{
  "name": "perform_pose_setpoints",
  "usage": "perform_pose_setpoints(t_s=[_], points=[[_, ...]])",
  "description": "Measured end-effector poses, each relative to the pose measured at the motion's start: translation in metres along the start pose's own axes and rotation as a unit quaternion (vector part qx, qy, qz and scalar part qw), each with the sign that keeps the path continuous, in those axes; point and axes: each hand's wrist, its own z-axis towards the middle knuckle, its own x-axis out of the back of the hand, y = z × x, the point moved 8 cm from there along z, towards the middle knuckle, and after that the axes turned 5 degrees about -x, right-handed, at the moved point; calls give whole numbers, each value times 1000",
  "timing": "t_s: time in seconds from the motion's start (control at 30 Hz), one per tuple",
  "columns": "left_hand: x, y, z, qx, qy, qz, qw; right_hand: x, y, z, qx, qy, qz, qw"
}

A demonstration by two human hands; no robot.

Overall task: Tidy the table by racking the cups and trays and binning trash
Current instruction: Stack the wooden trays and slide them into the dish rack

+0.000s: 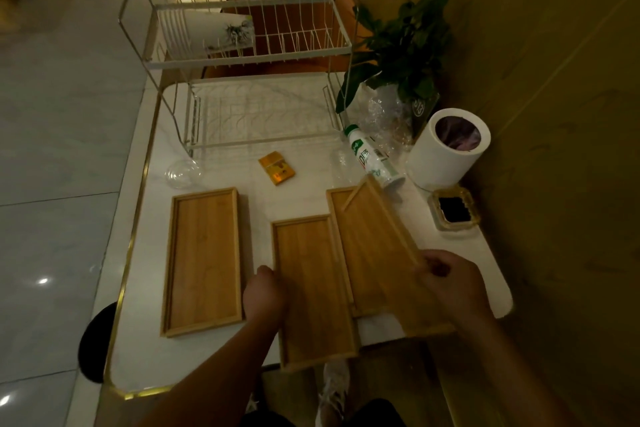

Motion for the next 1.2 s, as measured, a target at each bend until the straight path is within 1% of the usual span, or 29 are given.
perform_pose_setpoints(t_s=[0.07,0.13,0.23,0.33,0.37,0.5,0.57,0.6,0.7,0.77,0.87,1.03,1.13,1.2], points=[[1,-1,1,1,6,-10,1000,1,-24,-9,68,17,-62,996],[3,-2,1,-5,18,-29,999,-3,-39,-15,109,48,-107,987],[9,-2,-2,-19,43,-60,997,-22,-45,-15,104,70,-154,980],[19,2,-4,-24,66,-118,990,-59,-41,-16,92,52,-200,974],[22,3,-4,-26,67,-145,987,-74,-40,-17,92,35,-207,973],[35,12,-6,-36,49,-238,969,-130,-34,-19,94,-48,-152,983],[50,17,-11,-69,58,-245,965,-142,-34,-18,99,-54,-142,983],[62,16,-13,-83,74,-240,964,-145,-35,-17,101,-50,-141,984],[107,-1,-15,-93,125,-247,956,-150,-32,-9,90,-41,-159,982],[137,-23,-9,-81,148,-271,948,-158,-29,-5,75,-55,-172,981],[168,-59,4,-51,160,-332,928,-170,-27,-7,83,-54,-239,966],[174,-114,31,17,145,-424,894,-182,-20,-9,97,-48,-345,932],[168,-134,47,34,131,-430,892,-185,-15,-7,82,-36,-397,913],[167,-143,57,40,123,-423,897,-188,-14,-5,81,-35,-397,913]])
